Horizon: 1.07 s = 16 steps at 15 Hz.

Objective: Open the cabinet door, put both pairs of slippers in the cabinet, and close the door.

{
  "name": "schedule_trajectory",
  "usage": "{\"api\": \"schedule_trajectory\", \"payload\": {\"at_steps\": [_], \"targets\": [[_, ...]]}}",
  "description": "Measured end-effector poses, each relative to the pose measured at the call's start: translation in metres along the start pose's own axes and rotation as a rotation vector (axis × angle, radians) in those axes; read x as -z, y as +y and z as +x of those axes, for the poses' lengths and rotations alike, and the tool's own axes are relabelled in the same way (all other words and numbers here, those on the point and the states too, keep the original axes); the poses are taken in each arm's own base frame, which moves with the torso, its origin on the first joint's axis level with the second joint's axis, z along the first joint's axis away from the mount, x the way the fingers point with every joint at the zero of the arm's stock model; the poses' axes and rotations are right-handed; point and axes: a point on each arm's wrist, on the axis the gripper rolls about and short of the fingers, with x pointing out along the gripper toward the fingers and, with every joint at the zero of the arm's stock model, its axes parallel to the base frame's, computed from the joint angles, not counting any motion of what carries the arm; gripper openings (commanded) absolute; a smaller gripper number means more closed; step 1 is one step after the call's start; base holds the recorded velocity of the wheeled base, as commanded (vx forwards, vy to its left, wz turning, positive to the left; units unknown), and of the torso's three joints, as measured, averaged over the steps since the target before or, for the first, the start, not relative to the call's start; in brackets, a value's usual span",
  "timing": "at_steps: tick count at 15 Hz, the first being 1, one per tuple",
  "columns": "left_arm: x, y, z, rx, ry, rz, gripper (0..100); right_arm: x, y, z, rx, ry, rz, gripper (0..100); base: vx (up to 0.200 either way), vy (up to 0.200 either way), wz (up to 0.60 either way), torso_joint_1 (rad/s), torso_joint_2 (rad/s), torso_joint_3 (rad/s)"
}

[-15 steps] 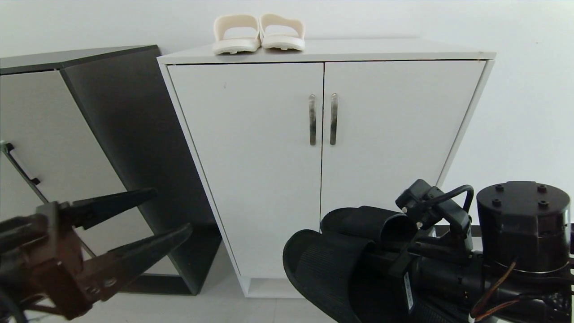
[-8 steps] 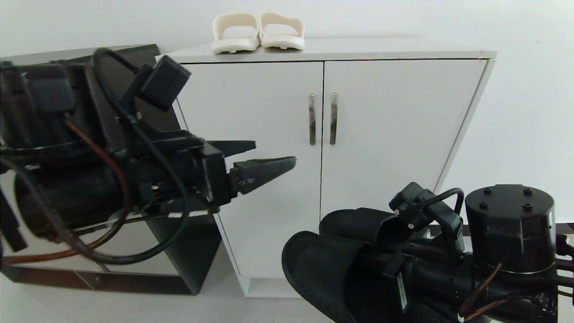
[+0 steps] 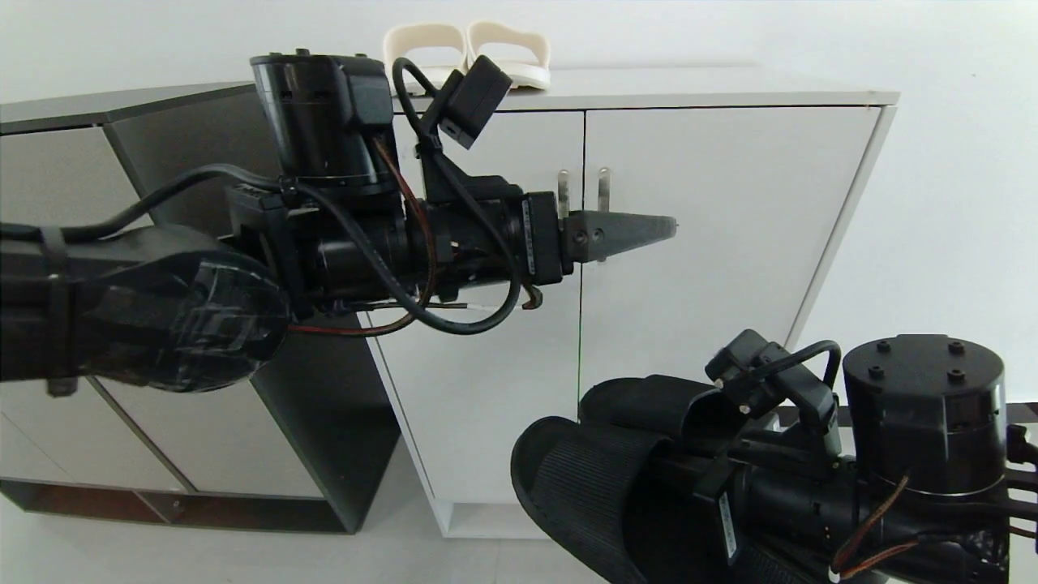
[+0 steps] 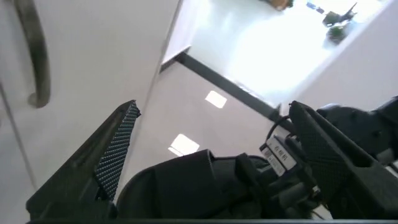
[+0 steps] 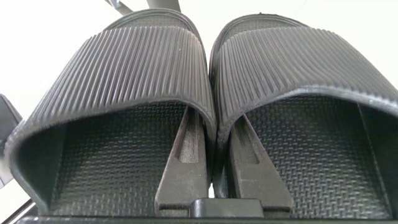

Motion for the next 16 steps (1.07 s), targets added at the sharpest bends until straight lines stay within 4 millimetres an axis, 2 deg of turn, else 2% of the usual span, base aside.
{"api": "schedule_trajectory", "payload": {"at_steps": [2,7,10,16], "targets": [[-0.007,0.011,0.006,0.030,-0.007,-0.069,100,0.000,0.000,0.000,0.000,0.001,0.000,0,0.000,0.000,0.00,0.000,0.00,0.000],[-0.012,0.023,0.024,0.014,-0.023,-0.061,100,0.000,0.000,0.000,0.001,0.000,0.000,0,0.000,0.000,0.00,0.000,0.00,0.000],[-0.012,0.030,0.031,-0.078,-0.028,0.005,100,0.000,0.000,0.001,0.001,0.001,0.000,0,0.000,0.000,0.00,0.000,0.00,0.000],[-0.017,0.038,0.040,-0.149,0.003,0.017,100,0.001,0.000,0.003,0.000,0.007,0.000,0,0.000,0.000,0.00,0.000,0.00,0.000]]}}
